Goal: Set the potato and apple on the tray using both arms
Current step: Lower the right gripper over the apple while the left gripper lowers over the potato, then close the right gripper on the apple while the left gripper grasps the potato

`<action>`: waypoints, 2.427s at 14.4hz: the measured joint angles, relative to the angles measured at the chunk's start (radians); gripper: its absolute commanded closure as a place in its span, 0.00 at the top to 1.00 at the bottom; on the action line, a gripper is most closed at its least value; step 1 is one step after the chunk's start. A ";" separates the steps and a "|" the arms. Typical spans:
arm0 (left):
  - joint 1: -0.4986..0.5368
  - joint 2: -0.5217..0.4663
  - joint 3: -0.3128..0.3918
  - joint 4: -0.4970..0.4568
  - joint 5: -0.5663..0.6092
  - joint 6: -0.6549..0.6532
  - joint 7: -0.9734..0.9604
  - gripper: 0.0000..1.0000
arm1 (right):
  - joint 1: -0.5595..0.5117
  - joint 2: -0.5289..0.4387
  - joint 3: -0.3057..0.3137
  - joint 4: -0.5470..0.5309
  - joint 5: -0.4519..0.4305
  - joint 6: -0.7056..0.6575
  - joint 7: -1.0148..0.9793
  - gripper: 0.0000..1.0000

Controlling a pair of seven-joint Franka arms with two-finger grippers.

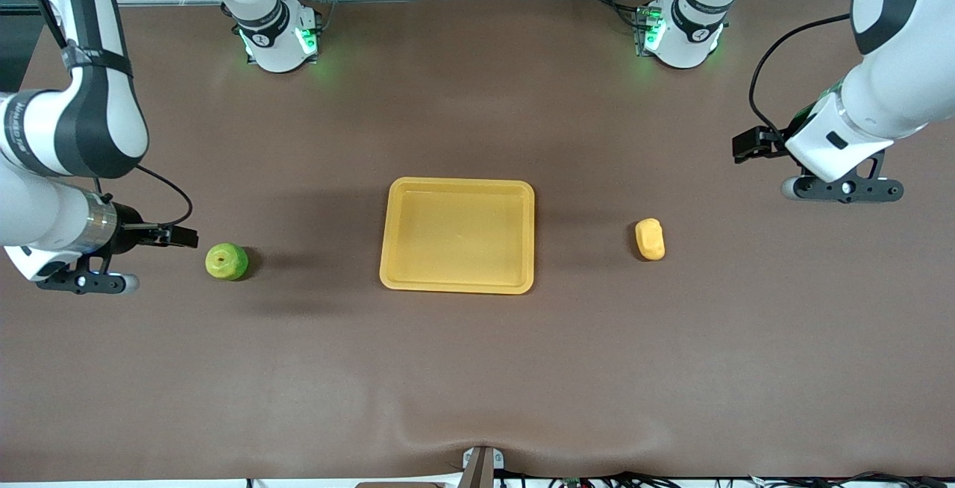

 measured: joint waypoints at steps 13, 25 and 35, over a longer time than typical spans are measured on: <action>-0.001 0.065 -0.042 -0.060 0.000 0.120 -0.048 1.00 | -0.030 0.142 -0.001 -0.036 0.056 0.191 -0.062 1.00; -0.001 0.074 -0.053 -0.234 0.000 0.379 -0.049 1.00 | -0.061 0.187 0.006 -0.213 0.059 0.451 -0.094 1.00; -0.001 0.200 -0.068 -0.305 0.000 0.588 -0.208 1.00 | -0.062 0.186 0.003 -0.278 0.059 0.489 -0.132 1.00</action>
